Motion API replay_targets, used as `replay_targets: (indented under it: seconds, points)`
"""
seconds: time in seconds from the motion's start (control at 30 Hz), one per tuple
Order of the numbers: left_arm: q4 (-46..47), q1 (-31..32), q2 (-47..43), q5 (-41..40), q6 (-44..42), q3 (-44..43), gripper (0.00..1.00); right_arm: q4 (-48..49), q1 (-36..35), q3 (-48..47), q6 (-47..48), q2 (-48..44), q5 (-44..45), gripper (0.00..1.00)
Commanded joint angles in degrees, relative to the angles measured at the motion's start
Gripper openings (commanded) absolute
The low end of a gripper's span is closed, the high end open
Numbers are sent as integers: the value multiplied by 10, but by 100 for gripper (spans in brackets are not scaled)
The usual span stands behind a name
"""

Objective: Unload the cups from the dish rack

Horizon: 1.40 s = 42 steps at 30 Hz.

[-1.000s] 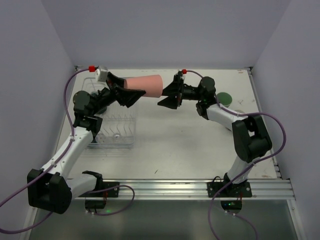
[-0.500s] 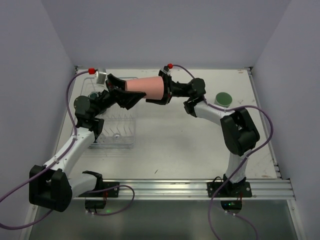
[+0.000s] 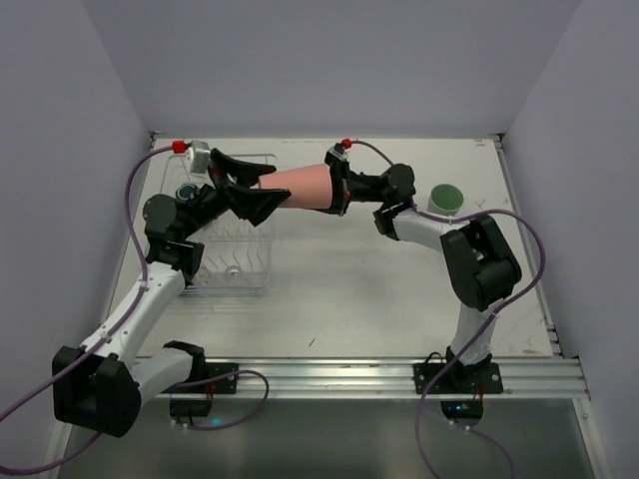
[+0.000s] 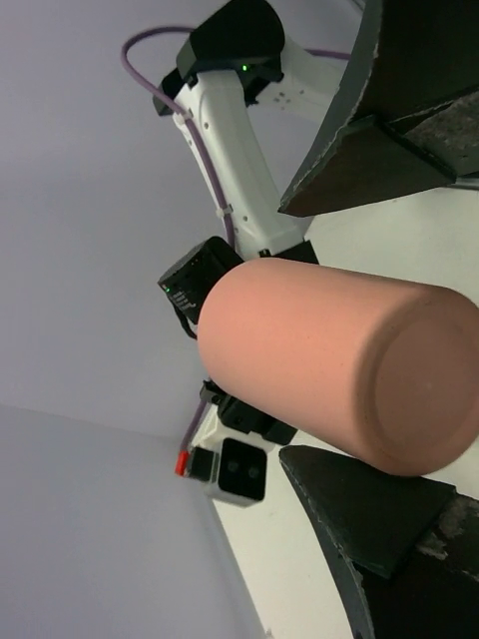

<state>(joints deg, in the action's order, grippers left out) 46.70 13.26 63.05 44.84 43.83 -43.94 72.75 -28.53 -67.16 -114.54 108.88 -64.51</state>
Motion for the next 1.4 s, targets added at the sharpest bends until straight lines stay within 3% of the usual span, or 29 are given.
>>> replay_targets:
  seconds: [0.0,0.07,0.13,0.17,0.2,0.23,0.33,0.5,0.6,0.7,0.93,1.37]
  points:
    - [-120,1,-39,-42,-80,-39,100,-94,33,25,43,-69,-17,0]
    - [-170,0,-47,-72,-122,-60,100,-191,45,30,164,-96,-17,0]
    - [-277,-1,-56,-122,-153,-96,100,-401,65,16,272,-139,4,0]
    - [-314,-1,-58,-196,-174,-106,100,-478,70,4,390,-153,21,0]
    - [-375,-1,-62,-236,-179,-115,100,-631,80,-27,448,-174,44,0]
    - [-400,-2,-62,-300,-189,-131,100,-694,86,-41,490,-182,93,0]
    - [-444,-2,-67,-389,-194,-135,100,-856,108,-76,606,-212,178,0]
    - [-541,-2,-32,-487,-189,-164,100,-1067,134,-140,757,-246,495,0]
    - [-552,-2,-11,-489,-186,-173,100,-1133,150,-169,798,-256,642,0]
    - [-543,-2,-2,-476,-182,-171,100,-1176,170,-193,822,-262,727,0]
    - [-543,-2,15,-468,-183,-175,100,-1289,217,-284,862,-218,830,0]
    - [-550,-2,39,-451,-183,-171,100,-1305,270,-270,878,-211,828,0]
